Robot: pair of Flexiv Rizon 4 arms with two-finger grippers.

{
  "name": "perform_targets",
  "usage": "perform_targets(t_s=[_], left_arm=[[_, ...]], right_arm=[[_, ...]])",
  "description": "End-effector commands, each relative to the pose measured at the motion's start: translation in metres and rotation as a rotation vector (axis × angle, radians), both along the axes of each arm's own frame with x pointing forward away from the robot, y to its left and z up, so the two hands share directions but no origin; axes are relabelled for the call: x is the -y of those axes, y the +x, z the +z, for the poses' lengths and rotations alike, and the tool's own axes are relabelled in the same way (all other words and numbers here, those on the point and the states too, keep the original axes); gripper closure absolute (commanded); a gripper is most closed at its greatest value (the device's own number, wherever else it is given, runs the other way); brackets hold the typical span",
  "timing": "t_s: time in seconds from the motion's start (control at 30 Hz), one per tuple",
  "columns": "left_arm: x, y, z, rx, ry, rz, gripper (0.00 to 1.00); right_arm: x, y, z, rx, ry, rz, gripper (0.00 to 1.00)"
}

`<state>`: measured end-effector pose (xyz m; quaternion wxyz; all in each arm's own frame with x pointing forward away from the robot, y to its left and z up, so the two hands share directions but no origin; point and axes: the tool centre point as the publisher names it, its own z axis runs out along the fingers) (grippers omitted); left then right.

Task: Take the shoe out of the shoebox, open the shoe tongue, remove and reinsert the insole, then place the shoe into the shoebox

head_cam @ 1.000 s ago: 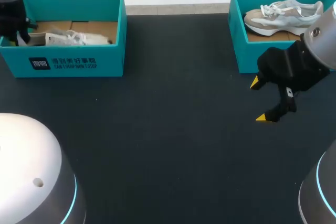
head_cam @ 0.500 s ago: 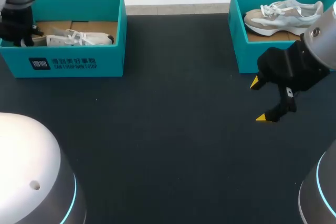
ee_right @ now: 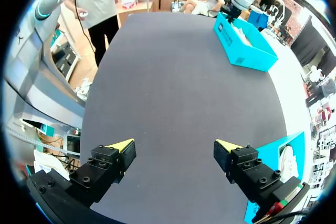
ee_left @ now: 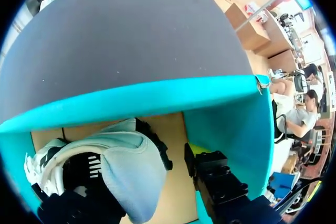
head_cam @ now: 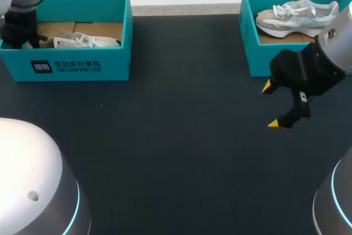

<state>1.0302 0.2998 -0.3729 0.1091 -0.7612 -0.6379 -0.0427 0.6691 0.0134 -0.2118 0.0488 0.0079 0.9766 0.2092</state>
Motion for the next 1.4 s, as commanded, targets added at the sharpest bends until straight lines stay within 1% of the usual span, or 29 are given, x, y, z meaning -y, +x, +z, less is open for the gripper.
perform_targets(t_s=[0.03,0.23,0.27,0.37,0.4,0.47,0.57,0.73,0.97,1.03,1.2,1.3,1.4], left_arm=[[-0.003,0.0,0.009,-0.001,-0.011,-0.004,0.52],[0.001,-0.001,0.028,-0.01,-0.025,-0.024,0.5],[0.002,-0.002,0.031,-0.012,-0.041,-0.028,0.48],[0.004,-0.003,0.035,-0.007,-0.034,-0.038,0.45],[0.004,-0.003,0.035,-0.011,-0.031,-0.038,0.43],[0.003,-0.003,0.033,-0.016,-0.027,-0.032,0.43],[0.001,-0.003,0.031,-0.019,-0.024,-0.031,0.37],[-0.002,-0.002,0.031,-0.02,-0.018,-0.033,0.32],[0.003,0.001,0.024,-0.021,-0.019,-0.048,0.3],[0.004,0.001,0.023,-0.03,-0.032,-0.051,0.35],[0.007,0.001,0.019,-0.033,-0.063,-0.052,0.35],[0.007,-0.001,0.024,-0.015,-0.099,-0.046,0.35],[0.009,-0.002,0.033,-0.007,-0.132,-0.037,0.31]], right_arm=[[-0.001,0.001,-0.001,-0.001,-0.001,0.0,0.0],[-0.001,0.001,-0.001,-0.001,-0.001,0.0,0.0],[-0.001,0.001,-0.001,-0.001,-0.001,0.0,0.0],[-0.001,0.001,-0.001,-0.001,-0.001,0.0,0.0],[-0.001,0.001,-0.001,-0.001,-0.001,0.0,0.0],[-0.001,0.001,-0.001,-0.001,-0.001,0.0,0.0],[-0.001,0.001,-0.001,-0.001,-0.001,0.0,0.0],[-0.001,0.001,-0.001,-0.001,-0.001,0.0,0.0],[-0.001,0.001,-0.001,-0.001,-0.001,0.0,0.0],[-0.001,0.001,-0.001,-0.001,-0.001,0.0,0.0],[-0.001,0.001,-0.001,-0.001,-0.001,0.0,0.0],[-0.001,0.001,-0.001,-0.001,-0.001,0.0,0.0],[-0.001,0.001,-0.001,-0.001,-0.001,0.0,0.0]])
